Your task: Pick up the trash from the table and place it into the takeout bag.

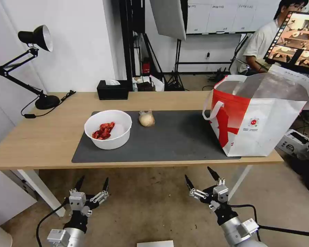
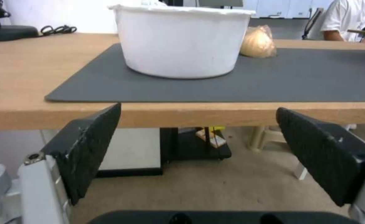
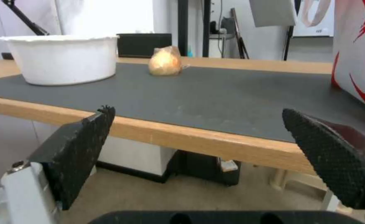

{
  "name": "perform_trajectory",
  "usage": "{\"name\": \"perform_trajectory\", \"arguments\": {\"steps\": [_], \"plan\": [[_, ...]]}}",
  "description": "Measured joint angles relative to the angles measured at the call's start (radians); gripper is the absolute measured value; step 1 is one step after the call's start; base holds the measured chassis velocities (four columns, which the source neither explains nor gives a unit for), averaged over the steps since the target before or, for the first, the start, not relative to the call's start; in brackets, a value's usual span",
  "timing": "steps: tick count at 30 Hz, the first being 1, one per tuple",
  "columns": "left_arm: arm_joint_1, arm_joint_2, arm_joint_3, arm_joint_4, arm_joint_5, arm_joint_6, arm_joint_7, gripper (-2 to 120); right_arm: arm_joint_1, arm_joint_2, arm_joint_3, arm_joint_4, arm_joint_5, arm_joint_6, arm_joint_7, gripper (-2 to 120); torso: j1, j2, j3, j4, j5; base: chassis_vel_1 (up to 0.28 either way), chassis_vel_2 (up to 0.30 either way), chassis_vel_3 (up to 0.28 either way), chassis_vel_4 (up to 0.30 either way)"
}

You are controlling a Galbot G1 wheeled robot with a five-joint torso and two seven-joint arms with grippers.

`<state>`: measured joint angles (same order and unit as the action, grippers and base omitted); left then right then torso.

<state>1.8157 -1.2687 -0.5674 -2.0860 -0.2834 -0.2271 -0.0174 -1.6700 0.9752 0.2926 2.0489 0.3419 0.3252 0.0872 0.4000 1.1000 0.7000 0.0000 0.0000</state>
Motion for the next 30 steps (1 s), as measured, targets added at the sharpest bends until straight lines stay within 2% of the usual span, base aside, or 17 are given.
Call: {"name": "perform_trajectory", "arguments": {"steps": [12,20,22,26,27,28,29,30], "plan": [[-0.004,-0.003,0.006,-0.004,0.002,0.001,0.000,100,-0.005,0.017,-0.005,-0.009,-0.010,0.000,0.000,100,0.000,0.000,0.000,-0.0001,0.0000,0.000,0.000,0.000,0.000],[-0.007,-0.013,0.006,-0.003,0.005,0.003,0.001,100,0.048,0.007,-0.036,-0.013,0.001,-0.033,0.015,100,0.000,0.000,0.000,-0.0002,0.0000,0.000,0.000,0.000,0.000],[-0.010,-0.016,0.005,-0.004,0.013,0.004,0.001,100,0.127,-0.020,-0.061,-0.002,0.040,-0.089,0.035,100,0.000,0.000,0.000,-0.0003,0.0002,0.000,0.000,0.000,0.000],[-0.012,-0.018,0.005,-0.006,0.017,0.006,0.001,100,0.205,-0.054,-0.078,0.012,0.089,-0.132,0.037,100,0.000,0.000,0.000,-0.0001,0.0002,0.000,0.000,0.000,0.000],[-0.013,-0.019,0.005,-0.010,0.019,0.007,0.001,100,0.278,-0.091,-0.100,0.020,0.137,-0.162,0.037,100,0.000,0.000,0.000,0.0000,0.0000,0.000,0.000,0.000,0.000],[-0.013,-0.019,0.005,-0.010,0.020,0.007,0.001,100,0.284,-0.094,-0.102,0.020,0.140,-0.163,0.037,100,0.000,0.000,0.000,0.0000,0.0000,0.000,0.000,0.000,0.000],[-0.015,-0.019,0.006,-0.017,0.021,0.011,0.001,100,0.395,-0.147,-0.145,0.015,0.206,-0.192,0.037,100,0.000,0.000,0.000,0.0000,0.0001,0.000,0.000,0.000,0.000],[-0.015,-0.019,0.006,-0.017,0.021,0.011,0.001,100,0.395,-0.147,-0.145,0.015,0.206,-0.192,0.037,100,0.000,0.000,0.000,0.0000,0.0001,0.000,0.000,0.000,0.000]]}}
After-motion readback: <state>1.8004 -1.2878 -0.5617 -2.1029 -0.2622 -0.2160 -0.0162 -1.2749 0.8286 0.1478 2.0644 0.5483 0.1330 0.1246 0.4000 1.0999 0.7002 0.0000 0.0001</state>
